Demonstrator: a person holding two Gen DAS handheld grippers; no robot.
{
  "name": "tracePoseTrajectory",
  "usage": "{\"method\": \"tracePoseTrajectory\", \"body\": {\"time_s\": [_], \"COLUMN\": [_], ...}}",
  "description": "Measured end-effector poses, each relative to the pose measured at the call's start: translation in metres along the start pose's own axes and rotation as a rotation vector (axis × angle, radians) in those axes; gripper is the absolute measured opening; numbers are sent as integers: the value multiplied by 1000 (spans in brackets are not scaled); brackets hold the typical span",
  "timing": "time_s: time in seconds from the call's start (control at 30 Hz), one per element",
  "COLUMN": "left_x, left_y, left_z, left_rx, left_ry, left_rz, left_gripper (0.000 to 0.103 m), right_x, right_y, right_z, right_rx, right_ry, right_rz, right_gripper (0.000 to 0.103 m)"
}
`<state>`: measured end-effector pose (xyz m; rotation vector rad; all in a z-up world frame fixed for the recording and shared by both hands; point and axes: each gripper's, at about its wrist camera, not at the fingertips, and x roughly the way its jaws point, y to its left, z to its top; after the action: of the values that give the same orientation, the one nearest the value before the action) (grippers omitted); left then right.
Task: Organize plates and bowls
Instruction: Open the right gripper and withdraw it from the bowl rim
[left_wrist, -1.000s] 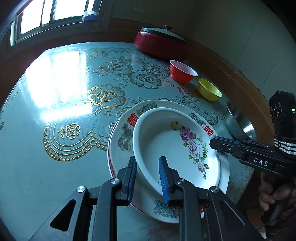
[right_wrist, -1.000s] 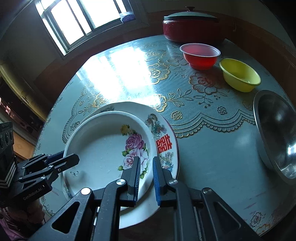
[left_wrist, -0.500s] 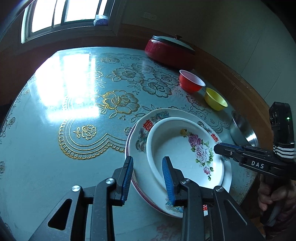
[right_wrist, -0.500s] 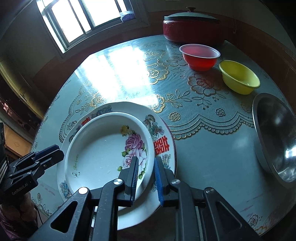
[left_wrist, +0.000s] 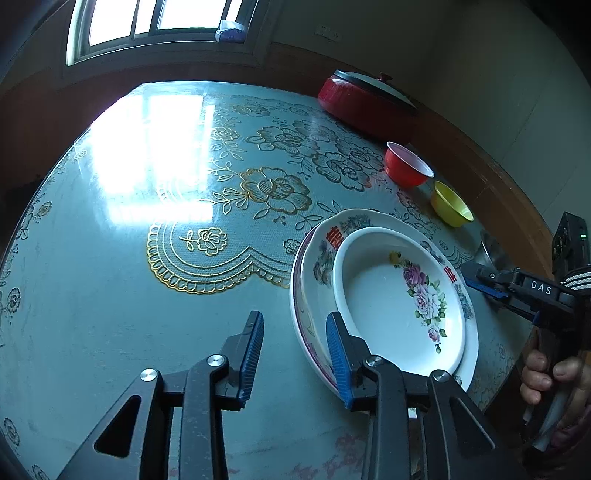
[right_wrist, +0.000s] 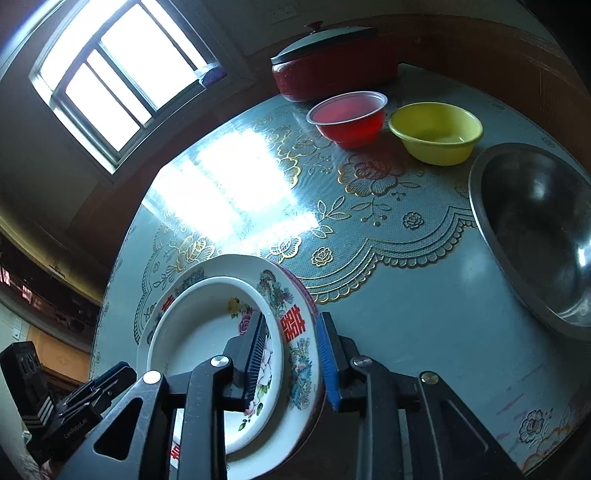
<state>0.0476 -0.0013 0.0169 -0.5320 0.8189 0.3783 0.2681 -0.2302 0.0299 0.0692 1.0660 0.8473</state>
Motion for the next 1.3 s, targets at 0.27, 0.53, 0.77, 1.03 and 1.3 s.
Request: {"method": "tracePoseTrajectory", "body": {"time_s": [0.27, 0.53, 0.77, 1.03, 1.3], "left_x": [10, 13, 16, 16, 13], "left_y": [-6, -4, -2, -2, 2], "left_z": [1, 5, 4, 5, 5], "left_rx": [21, 23, 36, 72, 93], "left_ry": [17, 8, 20, 20, 12], "left_rz": [-46, -59, -57, -72, -70], "left_gripper": [35, 34, 33, 33, 33], "right_x": [6, 6, 11, 18, 22], "right_y": [-13, -23, -32, -22, -4], "right_z": [-12, -11, -18, -27, -16], "right_rx": [42, 110, 189, 175, 111], "right_ry": [68, 106, 128, 131, 112], "right_rz": [33, 74, 138, 124, 38], "right_gripper": [32, 33, 38, 38, 38]}}
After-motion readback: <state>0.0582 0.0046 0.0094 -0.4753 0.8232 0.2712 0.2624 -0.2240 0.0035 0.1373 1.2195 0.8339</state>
